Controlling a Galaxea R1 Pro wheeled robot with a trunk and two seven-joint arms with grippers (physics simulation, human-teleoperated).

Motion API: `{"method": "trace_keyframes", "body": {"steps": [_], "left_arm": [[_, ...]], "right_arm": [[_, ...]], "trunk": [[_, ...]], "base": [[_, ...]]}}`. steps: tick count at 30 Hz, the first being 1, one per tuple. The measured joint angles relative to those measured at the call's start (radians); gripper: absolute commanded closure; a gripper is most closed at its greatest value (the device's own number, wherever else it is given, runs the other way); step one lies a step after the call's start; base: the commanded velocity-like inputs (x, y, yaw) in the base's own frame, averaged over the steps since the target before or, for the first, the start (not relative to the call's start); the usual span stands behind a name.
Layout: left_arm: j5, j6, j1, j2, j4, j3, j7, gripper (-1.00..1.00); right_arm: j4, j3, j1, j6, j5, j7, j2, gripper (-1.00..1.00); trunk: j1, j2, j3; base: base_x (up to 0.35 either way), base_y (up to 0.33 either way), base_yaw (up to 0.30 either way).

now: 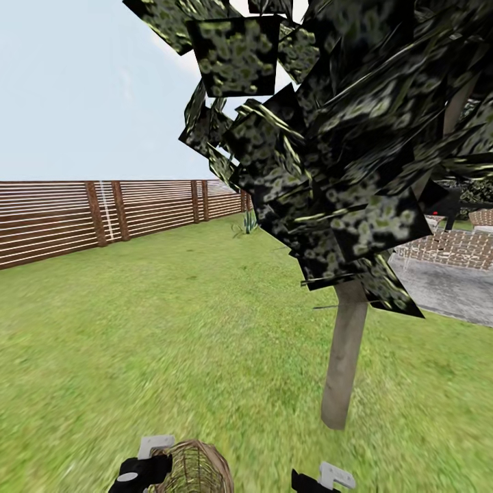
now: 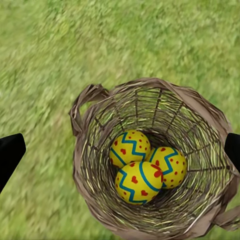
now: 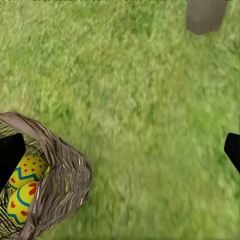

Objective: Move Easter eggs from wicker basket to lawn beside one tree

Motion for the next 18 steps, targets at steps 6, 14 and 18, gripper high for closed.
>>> {"method": "trace_keyframes", "body": {"steps": [6,14,18], "left_arm": [[0.001,0.000,0.000,0.000,0.001,0.001,0.000,-1.00],[0.001,0.000,0.000,0.000,-0.001,0.001,0.000,-1.00],[0.001,0.000,0.000,0.000,-0.002,0.001,0.002,-1.00]], "right_arm": [[-0.073,0.003,0.000,0.003,0.008,-0.004,0.001,-1.00],[-0.276,0.003,0.002,0.078,0.055,-0.011,-0.003,-1.00],[-0.295,0.002,0.011,0.092,0.062,-0.011,-0.004,-1.00]], "trunk": [[0.023,-0.042,-0.019],[0.054,-0.098,-0.044],[0.069,-0.126,-0.057]], "base": [[0.000,0.000,0.000],[0.000,0.000,0.000],[0.000,0.000,0.000]]}}
